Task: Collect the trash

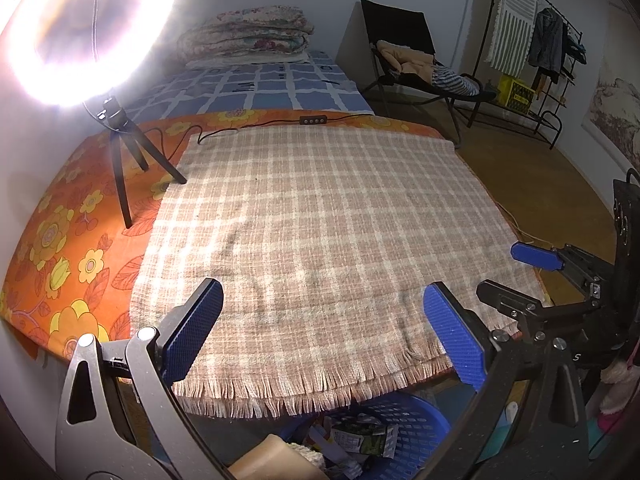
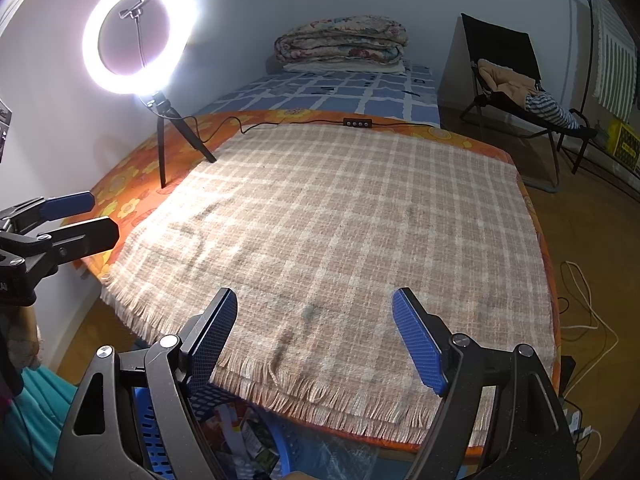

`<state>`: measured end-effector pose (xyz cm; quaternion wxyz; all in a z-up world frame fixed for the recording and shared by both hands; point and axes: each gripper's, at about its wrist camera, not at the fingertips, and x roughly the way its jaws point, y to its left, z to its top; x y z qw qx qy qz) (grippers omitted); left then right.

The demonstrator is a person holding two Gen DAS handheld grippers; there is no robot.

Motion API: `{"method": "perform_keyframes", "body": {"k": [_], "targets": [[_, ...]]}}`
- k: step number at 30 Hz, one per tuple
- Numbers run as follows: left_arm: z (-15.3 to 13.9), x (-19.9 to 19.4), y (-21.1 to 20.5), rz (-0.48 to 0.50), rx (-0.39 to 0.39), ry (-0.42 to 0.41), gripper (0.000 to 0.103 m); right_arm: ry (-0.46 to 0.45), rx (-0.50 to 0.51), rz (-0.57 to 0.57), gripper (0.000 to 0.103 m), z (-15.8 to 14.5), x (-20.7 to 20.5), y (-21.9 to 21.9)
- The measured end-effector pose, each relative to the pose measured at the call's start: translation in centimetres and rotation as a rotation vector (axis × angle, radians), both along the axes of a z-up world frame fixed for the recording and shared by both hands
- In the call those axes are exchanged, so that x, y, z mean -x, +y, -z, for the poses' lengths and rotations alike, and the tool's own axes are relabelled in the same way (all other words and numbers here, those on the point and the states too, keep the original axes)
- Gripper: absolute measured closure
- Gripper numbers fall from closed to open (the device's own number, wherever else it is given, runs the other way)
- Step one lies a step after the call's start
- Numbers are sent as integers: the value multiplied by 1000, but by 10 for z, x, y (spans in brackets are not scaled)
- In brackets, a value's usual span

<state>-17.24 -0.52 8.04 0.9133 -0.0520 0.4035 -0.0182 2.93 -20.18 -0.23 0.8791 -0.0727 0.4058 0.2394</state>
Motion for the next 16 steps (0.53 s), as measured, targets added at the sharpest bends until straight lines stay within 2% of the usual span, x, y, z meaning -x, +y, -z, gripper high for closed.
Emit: {"method": "perform_keyframes", "body": {"k": [16], "targets": [[3,-1,2,-20,-34,6,1,2,4,-1,23,1,2,1]]}}
